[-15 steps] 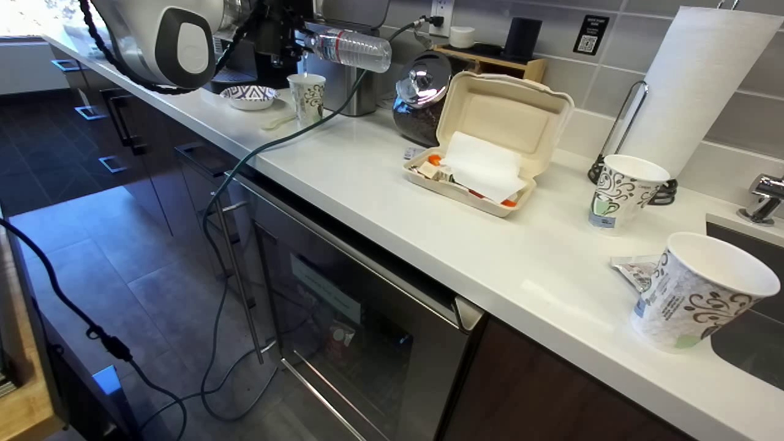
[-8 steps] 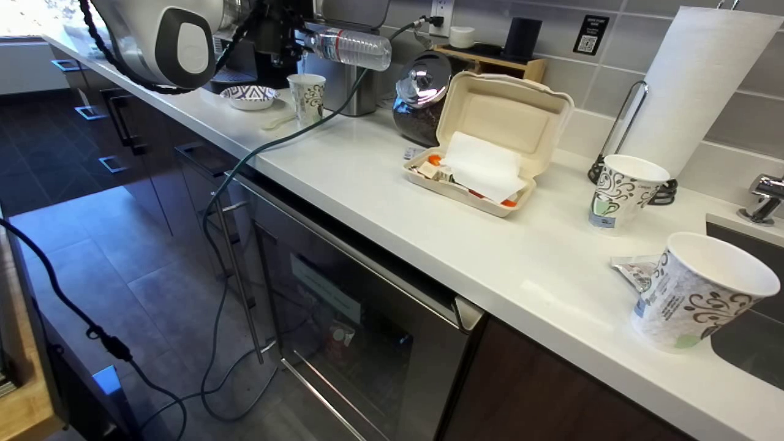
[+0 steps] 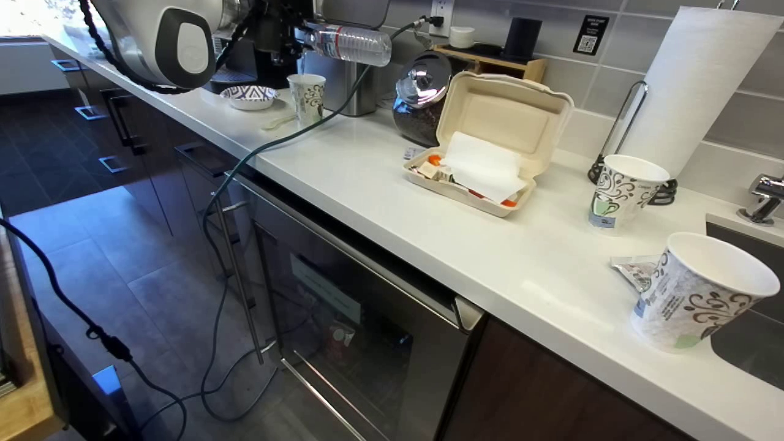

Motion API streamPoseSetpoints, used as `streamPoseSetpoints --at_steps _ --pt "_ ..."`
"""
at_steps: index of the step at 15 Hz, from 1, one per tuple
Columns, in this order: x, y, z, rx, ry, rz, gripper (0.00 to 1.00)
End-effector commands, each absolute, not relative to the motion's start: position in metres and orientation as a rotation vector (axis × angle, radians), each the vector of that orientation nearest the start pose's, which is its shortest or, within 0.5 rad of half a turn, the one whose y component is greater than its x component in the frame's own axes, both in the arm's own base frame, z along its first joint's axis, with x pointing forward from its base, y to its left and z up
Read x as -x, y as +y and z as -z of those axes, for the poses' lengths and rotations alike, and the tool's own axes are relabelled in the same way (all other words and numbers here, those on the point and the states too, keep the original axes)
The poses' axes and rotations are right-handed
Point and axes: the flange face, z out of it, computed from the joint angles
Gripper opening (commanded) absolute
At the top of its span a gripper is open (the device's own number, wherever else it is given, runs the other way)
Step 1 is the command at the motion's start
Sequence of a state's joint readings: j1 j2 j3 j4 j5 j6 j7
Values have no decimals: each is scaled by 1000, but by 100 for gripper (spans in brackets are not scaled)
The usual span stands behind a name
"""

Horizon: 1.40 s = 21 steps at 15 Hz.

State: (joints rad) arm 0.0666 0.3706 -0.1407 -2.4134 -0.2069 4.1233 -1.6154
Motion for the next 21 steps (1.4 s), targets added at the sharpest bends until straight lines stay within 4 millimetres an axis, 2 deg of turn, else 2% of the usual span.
streamPoseSetpoints --at_steps 1,21 --pt "-523 -4 -329 -1115 1530 -1024 8" --pt "-525 -3 -330 -1084 1538 -1012 8"
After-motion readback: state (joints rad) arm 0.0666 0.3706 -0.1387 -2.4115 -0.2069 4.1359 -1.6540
